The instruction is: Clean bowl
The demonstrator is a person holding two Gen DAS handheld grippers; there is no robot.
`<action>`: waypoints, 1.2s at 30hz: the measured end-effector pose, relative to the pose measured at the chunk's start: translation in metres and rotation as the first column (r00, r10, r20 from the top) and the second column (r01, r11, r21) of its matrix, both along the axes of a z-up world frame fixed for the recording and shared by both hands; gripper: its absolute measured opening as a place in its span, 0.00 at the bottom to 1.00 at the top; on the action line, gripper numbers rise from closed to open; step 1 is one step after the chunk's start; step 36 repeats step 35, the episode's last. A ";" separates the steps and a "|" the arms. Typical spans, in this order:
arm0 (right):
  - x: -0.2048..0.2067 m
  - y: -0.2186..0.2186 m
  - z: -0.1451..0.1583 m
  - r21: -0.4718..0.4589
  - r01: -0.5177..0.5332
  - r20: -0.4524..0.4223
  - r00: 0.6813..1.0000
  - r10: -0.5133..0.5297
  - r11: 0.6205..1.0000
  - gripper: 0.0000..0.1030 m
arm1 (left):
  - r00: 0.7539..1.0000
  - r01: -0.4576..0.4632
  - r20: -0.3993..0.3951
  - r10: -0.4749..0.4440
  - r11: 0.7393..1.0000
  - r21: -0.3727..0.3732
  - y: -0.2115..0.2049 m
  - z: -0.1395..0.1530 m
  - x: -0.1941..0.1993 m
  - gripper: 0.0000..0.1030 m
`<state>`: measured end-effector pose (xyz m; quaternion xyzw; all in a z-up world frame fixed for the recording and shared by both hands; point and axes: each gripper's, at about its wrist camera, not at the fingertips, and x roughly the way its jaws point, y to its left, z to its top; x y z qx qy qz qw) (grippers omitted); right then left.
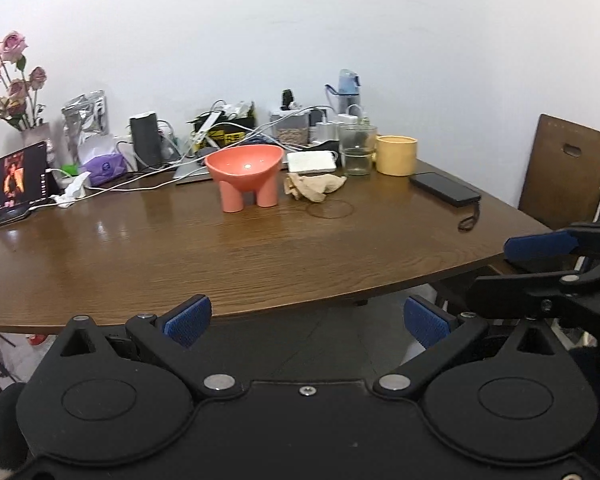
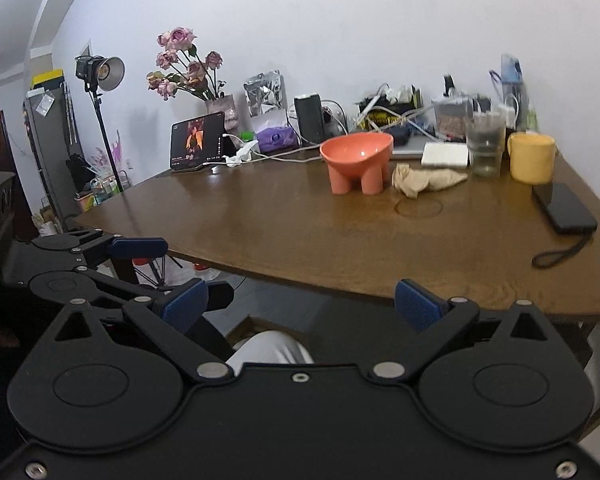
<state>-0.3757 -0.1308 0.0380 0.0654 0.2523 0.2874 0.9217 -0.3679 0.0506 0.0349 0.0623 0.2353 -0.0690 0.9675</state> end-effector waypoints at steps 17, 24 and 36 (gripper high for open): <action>0.004 -0.008 -0.012 -0.015 0.021 -0.031 0.999 -0.022 1.000 0.98 | 0.998 0.063 0.009 -0.063 0.998 -0.029 0.002 0.000 -0.003 1.00; 0.001 -0.009 -0.011 -0.005 -0.004 -0.004 1.000 0.004 1.000 0.98 | 0.996 0.091 -0.018 -0.093 0.992 -0.082 0.007 -0.001 0.000 1.00; 0.003 -0.013 -0.013 0.031 -0.037 -0.018 0.999 0.037 0.999 0.98 | 0.987 0.142 -0.054 -0.150 0.980 -0.137 0.011 -0.006 0.005 1.00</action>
